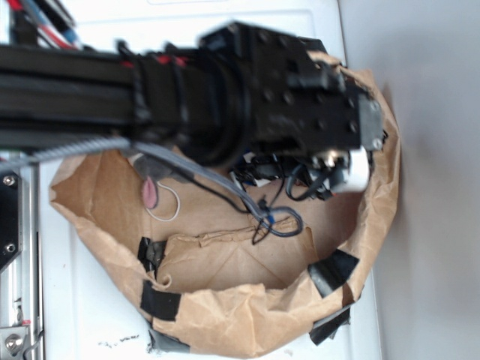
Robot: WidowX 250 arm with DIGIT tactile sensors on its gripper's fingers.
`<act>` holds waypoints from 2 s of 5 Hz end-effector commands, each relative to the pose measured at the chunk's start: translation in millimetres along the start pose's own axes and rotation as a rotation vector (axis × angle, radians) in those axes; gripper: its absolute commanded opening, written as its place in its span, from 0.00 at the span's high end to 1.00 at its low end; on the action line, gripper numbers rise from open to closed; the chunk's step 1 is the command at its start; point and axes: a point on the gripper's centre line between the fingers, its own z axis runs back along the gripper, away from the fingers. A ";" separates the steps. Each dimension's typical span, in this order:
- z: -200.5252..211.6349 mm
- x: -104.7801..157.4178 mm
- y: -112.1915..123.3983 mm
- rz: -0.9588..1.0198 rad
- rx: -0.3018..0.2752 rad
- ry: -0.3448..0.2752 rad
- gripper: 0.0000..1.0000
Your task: Grab the wood chip.
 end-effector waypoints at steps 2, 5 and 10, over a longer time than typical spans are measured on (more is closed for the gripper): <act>-2.8 41.5 -0.3 -0.110 0.034 -0.015 0.00; 5.7 37.5 -1.7 -0.117 0.068 -0.052 1.00; 155.6 36.5 -55.6 0.276 -0.111 -0.026 1.00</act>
